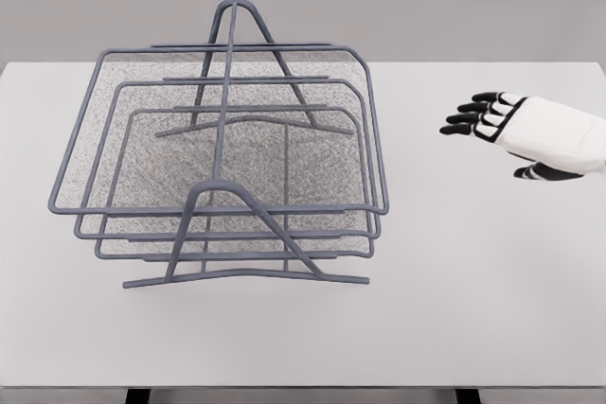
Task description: Pull out the upper folder box with right arm
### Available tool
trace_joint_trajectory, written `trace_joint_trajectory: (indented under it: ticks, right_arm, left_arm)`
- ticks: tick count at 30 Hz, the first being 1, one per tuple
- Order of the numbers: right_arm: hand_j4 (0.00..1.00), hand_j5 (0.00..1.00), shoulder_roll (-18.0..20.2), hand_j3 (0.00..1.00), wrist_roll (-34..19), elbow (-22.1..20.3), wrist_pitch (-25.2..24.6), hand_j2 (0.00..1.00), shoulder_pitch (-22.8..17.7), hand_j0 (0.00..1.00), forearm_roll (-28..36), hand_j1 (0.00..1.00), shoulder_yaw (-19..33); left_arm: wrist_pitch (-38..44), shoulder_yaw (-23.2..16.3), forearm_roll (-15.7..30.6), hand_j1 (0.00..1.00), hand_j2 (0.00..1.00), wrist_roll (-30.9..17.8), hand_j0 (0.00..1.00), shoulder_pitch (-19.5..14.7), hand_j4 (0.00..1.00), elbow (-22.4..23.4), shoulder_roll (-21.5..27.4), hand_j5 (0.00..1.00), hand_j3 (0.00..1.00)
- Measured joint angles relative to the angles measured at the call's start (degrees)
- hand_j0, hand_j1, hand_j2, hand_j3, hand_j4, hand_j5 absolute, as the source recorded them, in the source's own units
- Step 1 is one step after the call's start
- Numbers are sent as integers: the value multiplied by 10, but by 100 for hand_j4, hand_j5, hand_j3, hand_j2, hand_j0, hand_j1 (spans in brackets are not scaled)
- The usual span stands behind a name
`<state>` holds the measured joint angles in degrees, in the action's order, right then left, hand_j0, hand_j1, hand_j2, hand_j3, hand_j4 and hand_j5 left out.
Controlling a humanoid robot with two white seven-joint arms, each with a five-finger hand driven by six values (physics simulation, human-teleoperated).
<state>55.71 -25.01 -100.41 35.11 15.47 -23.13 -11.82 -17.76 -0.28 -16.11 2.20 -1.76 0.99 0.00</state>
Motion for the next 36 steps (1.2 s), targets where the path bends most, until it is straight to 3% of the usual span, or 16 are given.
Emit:
trace_joint_trajectory:
  ticks: [2,5,7,12,16,23,36]
  right_arm:
    - [100,100,-14,100,-10,-3,0,100,13,100,2,100,-2]
    - [100,100,-94,100,-65,-5,0,100,69,100,3,100,-3]
    - [100,100,-129,100,-82,-6,0,100,79,100,-10,100,-4]
    - [100,100,-164,100,-97,10,0,100,149,100,67,100,-68]
    - [100,100,-164,100,-99,23,1,100,149,100,99,100,-111]
    - [100,100,-123,100,-100,28,1,100,147,100,107,100,-153]
    - [100,100,-83,100,-99,27,-2,100,146,100,124,100,-179]
  left_arm:
    - [0,0,0,100,100,0,100,0,100,0,0,100,100]
    - [0,0,0,100,100,0,100,0,100,0,0,100,100]
    - [0,0,0,100,100,0,100,0,100,0,0,100,100]
    - [0,0,0,100,100,0,100,0,100,0,0,100,100]
    - [0,0,0,100,100,0,100,0,100,0,0,100,100]
    - [0,0,0,100,100,0,100,0,100,0,0,100,100]
    - [0,0,0,100,100,0,100,0,100,0,0,100,100]
